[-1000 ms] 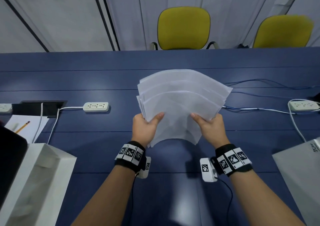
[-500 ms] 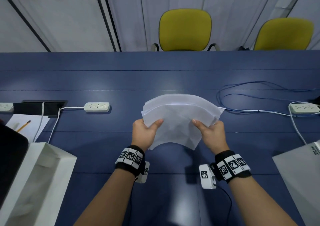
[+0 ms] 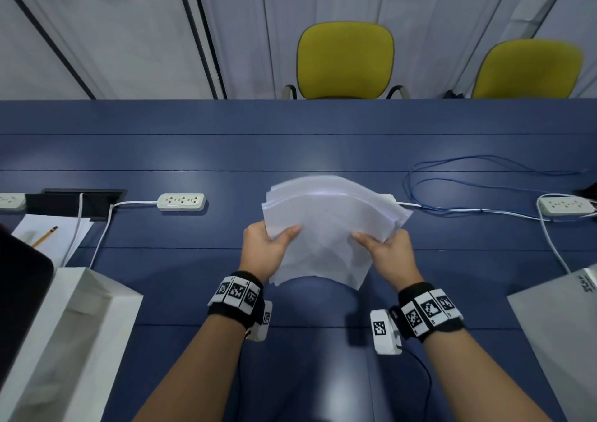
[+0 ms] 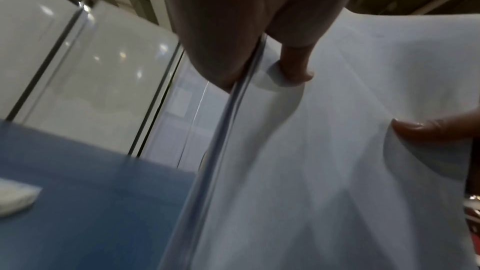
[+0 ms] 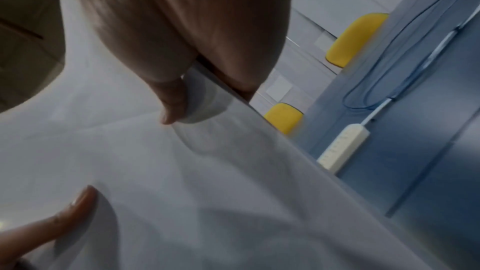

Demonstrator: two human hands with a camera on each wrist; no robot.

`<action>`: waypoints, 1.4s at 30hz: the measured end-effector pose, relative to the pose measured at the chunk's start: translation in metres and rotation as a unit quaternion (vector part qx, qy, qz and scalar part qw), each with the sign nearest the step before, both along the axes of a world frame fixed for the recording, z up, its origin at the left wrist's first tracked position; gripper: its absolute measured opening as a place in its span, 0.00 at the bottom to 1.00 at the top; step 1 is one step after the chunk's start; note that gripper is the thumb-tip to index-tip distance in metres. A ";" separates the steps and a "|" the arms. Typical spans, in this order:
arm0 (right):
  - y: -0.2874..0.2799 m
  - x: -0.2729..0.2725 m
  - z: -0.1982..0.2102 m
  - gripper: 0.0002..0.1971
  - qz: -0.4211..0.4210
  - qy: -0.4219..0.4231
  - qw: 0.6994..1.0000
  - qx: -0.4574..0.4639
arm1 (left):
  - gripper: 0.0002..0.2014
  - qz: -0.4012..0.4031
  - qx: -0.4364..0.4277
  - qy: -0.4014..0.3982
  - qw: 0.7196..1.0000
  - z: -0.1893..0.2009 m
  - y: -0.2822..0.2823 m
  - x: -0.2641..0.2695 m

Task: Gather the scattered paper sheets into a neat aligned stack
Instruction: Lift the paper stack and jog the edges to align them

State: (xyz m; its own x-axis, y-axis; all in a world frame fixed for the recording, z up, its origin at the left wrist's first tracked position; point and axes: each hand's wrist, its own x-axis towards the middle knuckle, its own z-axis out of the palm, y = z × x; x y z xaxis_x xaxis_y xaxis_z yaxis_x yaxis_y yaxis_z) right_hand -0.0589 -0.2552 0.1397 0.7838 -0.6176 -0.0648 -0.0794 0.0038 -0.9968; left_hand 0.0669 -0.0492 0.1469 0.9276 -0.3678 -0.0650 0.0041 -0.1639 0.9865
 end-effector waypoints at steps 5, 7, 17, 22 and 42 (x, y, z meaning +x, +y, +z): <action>-0.004 -0.003 0.015 0.09 -0.021 -0.067 0.998 -0.005 | 0.09 -0.007 -0.058 -0.015 0.998 0.016 0.000 0.000; -0.009 -0.006 0.011 0.15 -0.014 -0.069 0.997 0.014 | 0.14 -0.012 -0.064 -0.001 0.998 0.011 0.002 0.000; -0.007 -0.001 0.006 0.14 -0.004 -0.031 1.000 0.001 | 0.06 -0.002 -0.046 0.023 0.999 0.001 0.003 0.004; -0.007 -0.003 0.011 0.15 -0.008 -0.059 0.998 -0.004 | 0.14 -0.021 -0.048 -0.004 0.999 0.003 0.007 0.009; -0.021 -0.003 0.025 0.16 0.016 -0.004 0.999 -0.042 | 0.15 0.005 -0.015 0.010 1.000 0.001 0.011 0.002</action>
